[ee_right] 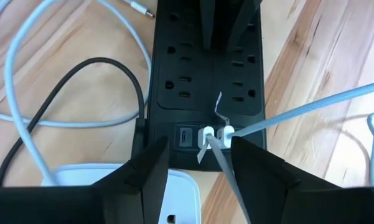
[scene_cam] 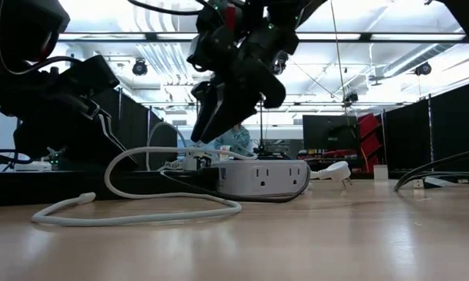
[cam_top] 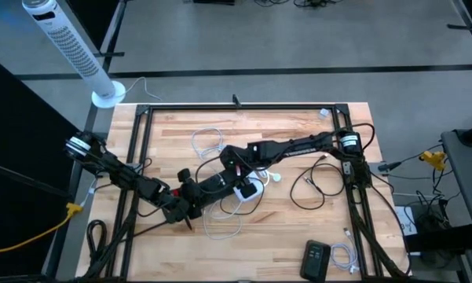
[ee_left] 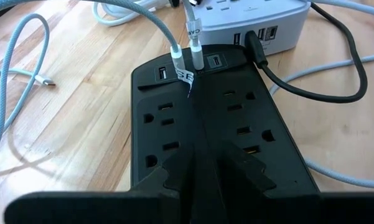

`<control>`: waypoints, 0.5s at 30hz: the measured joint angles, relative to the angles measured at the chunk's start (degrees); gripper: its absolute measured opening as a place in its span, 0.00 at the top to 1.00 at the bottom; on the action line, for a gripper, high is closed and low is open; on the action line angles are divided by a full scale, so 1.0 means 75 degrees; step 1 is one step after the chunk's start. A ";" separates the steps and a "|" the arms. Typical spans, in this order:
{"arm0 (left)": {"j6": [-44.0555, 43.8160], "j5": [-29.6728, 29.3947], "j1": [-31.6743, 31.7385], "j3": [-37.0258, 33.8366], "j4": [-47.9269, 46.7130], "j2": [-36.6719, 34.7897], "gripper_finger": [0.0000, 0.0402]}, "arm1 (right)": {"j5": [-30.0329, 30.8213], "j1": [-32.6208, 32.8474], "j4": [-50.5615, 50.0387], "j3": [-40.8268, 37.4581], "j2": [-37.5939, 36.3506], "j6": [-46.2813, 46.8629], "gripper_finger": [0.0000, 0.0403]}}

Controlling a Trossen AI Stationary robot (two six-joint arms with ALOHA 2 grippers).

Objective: Insert USB
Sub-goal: Insert the left white charger cable into the top black outlet extension

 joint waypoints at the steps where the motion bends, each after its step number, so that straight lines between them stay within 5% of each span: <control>1: -0.0016 0.0000 0.0000 0.0000 -0.0001 0.0000 0.84 | 0.0002 -0.0003 0.0070 -0.0049 0.0004 0.0003 0.62; 15: -0.0089 0.0052 0.0000 0.0000 -0.0003 -0.0003 0.84 | 0.0081 -0.0117 0.1234 -0.0561 0.0009 0.0439 0.72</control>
